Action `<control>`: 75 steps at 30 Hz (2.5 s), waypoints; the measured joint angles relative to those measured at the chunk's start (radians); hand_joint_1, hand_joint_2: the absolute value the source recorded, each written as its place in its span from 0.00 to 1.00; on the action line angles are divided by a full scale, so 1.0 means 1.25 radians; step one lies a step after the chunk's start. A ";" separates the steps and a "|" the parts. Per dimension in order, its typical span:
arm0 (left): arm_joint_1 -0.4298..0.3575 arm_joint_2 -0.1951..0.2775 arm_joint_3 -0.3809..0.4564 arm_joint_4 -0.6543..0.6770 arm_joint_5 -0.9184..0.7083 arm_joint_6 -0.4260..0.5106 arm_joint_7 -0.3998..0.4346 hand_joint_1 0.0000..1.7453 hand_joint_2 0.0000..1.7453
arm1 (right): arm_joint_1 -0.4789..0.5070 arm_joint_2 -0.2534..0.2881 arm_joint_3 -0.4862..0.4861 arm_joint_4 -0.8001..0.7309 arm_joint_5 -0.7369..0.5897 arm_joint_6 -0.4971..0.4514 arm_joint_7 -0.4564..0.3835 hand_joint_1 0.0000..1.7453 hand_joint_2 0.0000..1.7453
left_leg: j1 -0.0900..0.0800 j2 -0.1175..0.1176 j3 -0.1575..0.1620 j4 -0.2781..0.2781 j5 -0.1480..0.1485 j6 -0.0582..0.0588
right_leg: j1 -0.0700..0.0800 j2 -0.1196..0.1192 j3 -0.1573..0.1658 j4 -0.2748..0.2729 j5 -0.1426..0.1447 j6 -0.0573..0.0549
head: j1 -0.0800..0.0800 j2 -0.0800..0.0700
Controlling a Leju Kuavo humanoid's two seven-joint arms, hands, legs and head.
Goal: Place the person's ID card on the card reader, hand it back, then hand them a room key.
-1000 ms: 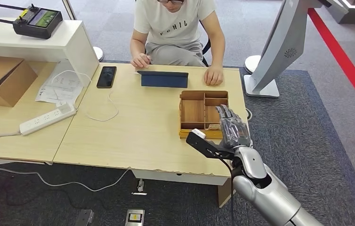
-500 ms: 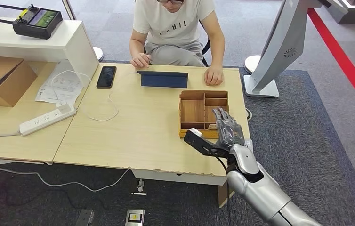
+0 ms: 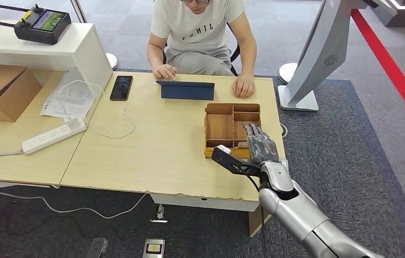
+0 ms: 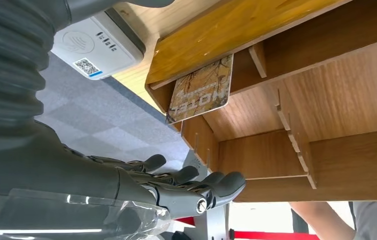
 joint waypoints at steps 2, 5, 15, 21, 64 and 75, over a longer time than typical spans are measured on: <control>0.000 0.000 0.003 0.001 -0.001 0.001 0.001 0.00 0.00 | -0.010 -0.001 0.003 0.012 0.003 0.004 -0.002 0.00 1.00 | 0.000 0.000 0.000 0.000 0.000 0.000 | 0.000 0.000 0.000 0.000 0.000 0.000 | 0.000 0.000; 0.002 0.002 0.005 0.001 -0.002 0.002 0.003 0.00 0.00 | -0.024 -0.003 0.007 0.024 0.004 0.009 -0.002 0.00 1.00 | 0.000 0.000 0.000 0.000 0.000 0.000 | 0.000 0.000 0.000 0.000 0.000 0.000 | 0.000 0.000; 0.007 0.006 0.010 0.004 -0.002 0.006 0.012 0.00 0.00 | -0.057 -0.009 0.029 0.075 -0.023 -0.001 -0.025 0.00 1.00 | 0.000 0.000 0.000 0.000 0.000 0.000 | 0.000 0.000 0.000 0.000 0.000 0.000 | 0.000 0.000; 0.007 0.006 0.010 0.005 -0.003 0.016 0.019 0.00 0.00 | -0.069 -0.009 0.043 0.098 -0.041 -0.008 -0.036 0.00 1.00 | 0.000 0.000 0.000 0.000 0.000 0.000 | 0.000 0.000 0.000 0.000 0.000 0.000 | 0.000 0.000; -0.002 0.006 0.010 0.005 -0.013 0.022 0.045 0.00 0.00 | -0.090 -0.010 0.088 0.173 -0.076 -0.027 -0.053 1.00 1.00 | 0.000 0.000 0.000 0.000 0.000 0.000 | 0.000 0.000 0.000 0.000 0.000 0.000 | 0.000 0.000; 0.015 0.006 0.010 0.005 -0.009 0.022 0.053 0.00 0.00 | -0.097 -0.003 0.101 0.173 -0.085 -0.012 -0.057 1.00 1.00 | 0.000 0.000 0.000 0.000 0.000 0.000 | 0.000 0.000 0.000 0.000 0.000 0.000 | 0.000 0.000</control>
